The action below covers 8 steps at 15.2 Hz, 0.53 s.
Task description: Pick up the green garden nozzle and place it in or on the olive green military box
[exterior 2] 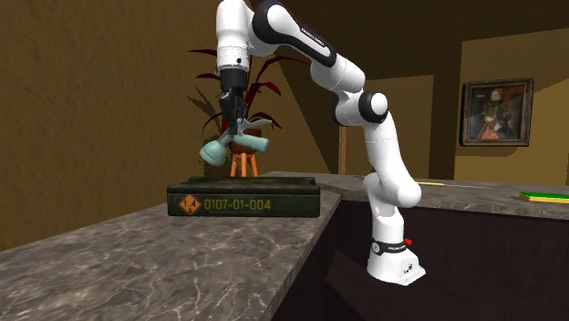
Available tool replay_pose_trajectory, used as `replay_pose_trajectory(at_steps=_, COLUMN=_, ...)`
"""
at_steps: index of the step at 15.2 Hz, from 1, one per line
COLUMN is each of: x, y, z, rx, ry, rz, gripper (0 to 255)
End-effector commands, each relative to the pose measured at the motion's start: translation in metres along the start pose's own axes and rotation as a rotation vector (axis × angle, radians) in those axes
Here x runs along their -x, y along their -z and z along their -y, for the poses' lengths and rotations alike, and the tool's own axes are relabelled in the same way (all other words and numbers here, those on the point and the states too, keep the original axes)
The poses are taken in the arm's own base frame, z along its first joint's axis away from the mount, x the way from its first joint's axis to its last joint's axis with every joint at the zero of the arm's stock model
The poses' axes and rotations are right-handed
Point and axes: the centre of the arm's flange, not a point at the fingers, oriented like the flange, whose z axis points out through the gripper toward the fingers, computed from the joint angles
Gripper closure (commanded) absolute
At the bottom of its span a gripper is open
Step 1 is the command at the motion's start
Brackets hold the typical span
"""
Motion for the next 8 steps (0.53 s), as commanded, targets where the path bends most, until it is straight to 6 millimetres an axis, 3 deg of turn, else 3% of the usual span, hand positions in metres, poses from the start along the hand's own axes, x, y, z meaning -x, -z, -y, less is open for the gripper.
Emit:
replay_pose_trajectory(at_steps=1, x=0.0, y=0.006, z=-0.028, rx=0.0, ry=0.001, rz=0.0, gripper=255)
replay_pose_trajectory(at_steps=8, x=-0.004, y=0.02, z=-0.119, rx=0.0, ry=0.001, rz=0.0, gripper=255)
